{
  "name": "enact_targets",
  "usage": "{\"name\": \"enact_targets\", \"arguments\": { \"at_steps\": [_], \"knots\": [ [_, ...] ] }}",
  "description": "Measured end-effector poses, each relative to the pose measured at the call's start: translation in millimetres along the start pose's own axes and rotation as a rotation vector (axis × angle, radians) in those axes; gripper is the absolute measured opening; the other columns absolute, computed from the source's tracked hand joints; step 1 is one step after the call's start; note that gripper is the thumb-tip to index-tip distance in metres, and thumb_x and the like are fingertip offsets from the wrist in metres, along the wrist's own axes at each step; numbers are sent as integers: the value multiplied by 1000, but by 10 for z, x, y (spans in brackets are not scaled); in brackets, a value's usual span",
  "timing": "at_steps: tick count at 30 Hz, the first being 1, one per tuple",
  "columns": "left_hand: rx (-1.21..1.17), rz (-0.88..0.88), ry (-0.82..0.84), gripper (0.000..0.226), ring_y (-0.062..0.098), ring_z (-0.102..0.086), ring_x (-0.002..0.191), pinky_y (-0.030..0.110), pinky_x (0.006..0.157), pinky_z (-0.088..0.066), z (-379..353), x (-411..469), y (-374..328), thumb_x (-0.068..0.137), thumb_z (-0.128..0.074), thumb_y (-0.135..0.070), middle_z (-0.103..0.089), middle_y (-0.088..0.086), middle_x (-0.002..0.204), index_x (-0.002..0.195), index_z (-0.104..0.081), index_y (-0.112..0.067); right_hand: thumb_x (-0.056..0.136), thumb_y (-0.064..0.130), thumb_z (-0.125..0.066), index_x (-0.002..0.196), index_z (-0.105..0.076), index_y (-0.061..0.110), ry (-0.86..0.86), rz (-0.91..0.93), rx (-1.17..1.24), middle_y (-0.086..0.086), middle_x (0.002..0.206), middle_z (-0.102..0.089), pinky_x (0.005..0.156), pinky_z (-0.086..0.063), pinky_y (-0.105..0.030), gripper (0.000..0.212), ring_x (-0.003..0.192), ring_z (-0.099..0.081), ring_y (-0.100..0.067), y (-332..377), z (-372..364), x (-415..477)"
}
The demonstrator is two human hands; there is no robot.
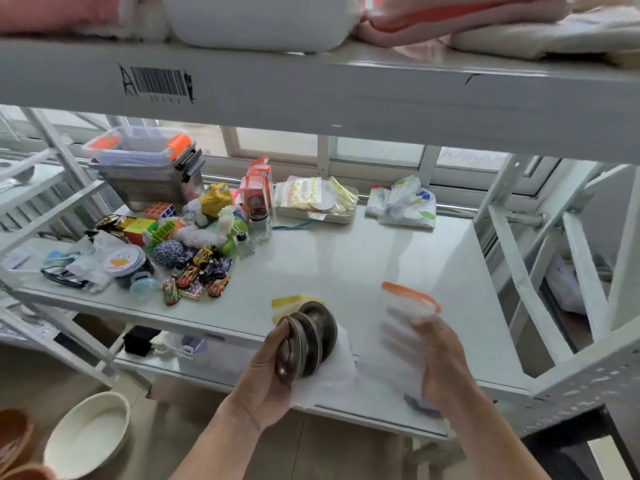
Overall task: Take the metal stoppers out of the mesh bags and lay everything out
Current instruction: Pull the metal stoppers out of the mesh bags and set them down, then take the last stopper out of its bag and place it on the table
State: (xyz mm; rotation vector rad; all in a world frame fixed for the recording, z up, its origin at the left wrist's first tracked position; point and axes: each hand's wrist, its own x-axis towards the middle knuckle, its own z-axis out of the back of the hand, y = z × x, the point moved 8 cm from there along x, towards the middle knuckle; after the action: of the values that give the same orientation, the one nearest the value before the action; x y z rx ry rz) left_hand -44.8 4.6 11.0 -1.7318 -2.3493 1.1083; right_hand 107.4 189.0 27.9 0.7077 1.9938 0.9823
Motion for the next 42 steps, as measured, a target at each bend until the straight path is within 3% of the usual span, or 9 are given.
{"name": "enact_targets", "arguments": {
  "at_steps": [7,10,15,21,26,30,34,38,42],
  "knots": [
    [400,-54,107,33,14,-73,88,27,76,-57,-376,171,-269,77,-77,-38,-78,7,100,101,-82,-16,95,26,-46,112,-69,-1,231,-220,17,-25,104,-73,90,-55,-48,39,93,-71,-35,-362,-883,-173],
    [540,-113,72,35,25,-71,105,35,92,-57,-326,280,-439,88,-69,-33,-76,15,114,115,-75,-10,100,45,-50,127,-64,-1,346,-151,-3,-29,125,-67,107,-45,-53,55,119,-63,-43,-331,-1088,-173],
    [641,-157,-44,54,30,-71,112,49,103,-52,-273,396,-538,76,-80,-43,-74,19,120,120,-70,-14,72,17,-86,122,-61,3,233,25,-217,-22,110,-75,95,-56,-54,57,105,-72,-38,-236,-1179,-82],
    [282,53,109,62,33,-62,120,47,106,-48,-144,388,-522,101,-42,-52,-67,23,132,135,-63,-5,73,13,-81,120,-65,5,301,47,-226,-18,111,-75,89,-58,-44,50,102,-72,-31,-245,-1326,-56],
    [121,151,111,53,27,-68,107,41,96,-51,-13,410,-402,91,-61,-43,-71,16,120,130,-67,-6,79,19,-77,117,-67,2,365,46,-241,-17,106,-75,86,-57,-39,43,97,-70,-26,-320,-1423,-20],
    [69,145,20,45,32,-69,100,43,94,-52,71,479,-348,89,-58,-32,-71,22,112,122,-69,-2,77,37,-71,110,-67,24,254,228,-673,0,104,-75,89,-56,-42,36,99,-69,-19,-269,-1429,39],
    [-2,124,-69,37,31,-71,86,42,85,-53,141,586,-307,83,-61,-27,-75,19,96,109,-73,-4,79,61,-56,146,-37,32,131,462,-1111,9,127,-48,95,-46,-29,76,112,-52,-8,-206,-1442,28],
    [-60,141,-175,32,32,-67,90,58,113,-35,177,712,-221,88,-61,-32,-75,17,93,101,-76,-7,87,53,-61,117,-63,22,23,726,-1264,6,112,-53,86,-49,-24,43,101,-55,-11,-117,-1393,3],
    [-75,108,-272,39,34,-71,85,50,95,-54,129,779,-191,91,-56,-33,-75,22,93,106,-71,-1,82,26,-75,87,-75,22,22,594,-1006,9,84,-66,67,-43,-13,6,71,-58,-1,-23,-1272,155]
  ]
}}
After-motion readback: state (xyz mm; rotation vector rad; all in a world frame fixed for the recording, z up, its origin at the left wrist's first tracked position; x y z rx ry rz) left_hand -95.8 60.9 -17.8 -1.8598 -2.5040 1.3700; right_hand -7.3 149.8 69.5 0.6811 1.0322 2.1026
